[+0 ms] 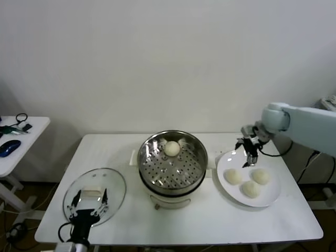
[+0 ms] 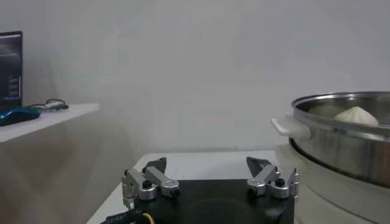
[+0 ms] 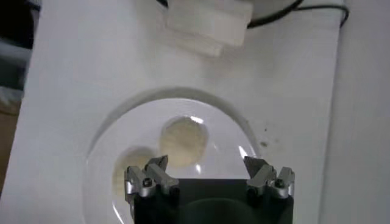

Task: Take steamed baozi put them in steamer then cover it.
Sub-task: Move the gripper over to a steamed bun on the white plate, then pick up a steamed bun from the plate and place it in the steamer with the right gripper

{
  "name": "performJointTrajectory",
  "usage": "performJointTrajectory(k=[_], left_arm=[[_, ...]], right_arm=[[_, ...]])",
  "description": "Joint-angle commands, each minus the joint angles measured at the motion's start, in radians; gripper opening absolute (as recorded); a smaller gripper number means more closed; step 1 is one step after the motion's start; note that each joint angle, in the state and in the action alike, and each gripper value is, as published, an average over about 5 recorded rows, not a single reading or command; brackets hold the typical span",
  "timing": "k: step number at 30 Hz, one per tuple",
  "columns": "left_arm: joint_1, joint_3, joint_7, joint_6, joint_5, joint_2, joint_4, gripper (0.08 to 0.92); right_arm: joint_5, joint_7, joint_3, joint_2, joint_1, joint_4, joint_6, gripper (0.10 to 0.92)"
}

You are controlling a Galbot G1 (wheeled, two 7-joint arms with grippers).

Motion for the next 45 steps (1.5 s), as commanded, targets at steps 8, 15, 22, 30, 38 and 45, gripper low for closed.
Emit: performJointTrajectory(k=[8,15,22,30,38,45], left_arm=[[0.011,-0.002,-0.002,-0.012,0.012,0.000,0.002,0.823],[0.016,-0.001,-0.004,-0.013,0.013,0.000,-0.006,0.823],[0.016,-0.001,-0.004,-0.012,0.014,-0.001,-0.009,0.823],[0.014,0.000,-0.004,-0.009,0.015,-0.003,-0.011,0.823],[0.011,-0.002,-0.005,-0.003,0.015,-0.004,-0.016,0.823],[-0.002,0.003,0.003,0.011,0.017,0.002,-0.019,0.823]], right_arm=[[-0.039,0.086,0.171,0.017,-0.259,-0.066,-0.133,0.823],[-0.053,0.097,0.208,0.043,-0.295,-0.100,-0.139,0.823],[-0.058,0.092,0.236,0.061,-0.317,-0.121,-0.140,0.779],[-0.061,0.062,0.229,0.061,-0.291,-0.120,-0.131,0.639],[0.051,-0.012,0.017,0.057,0.063,-0.047,-0.063,0.628],[0.236,-0.121,-0.185,0.159,0.552,0.023,-0.021,0.631]])
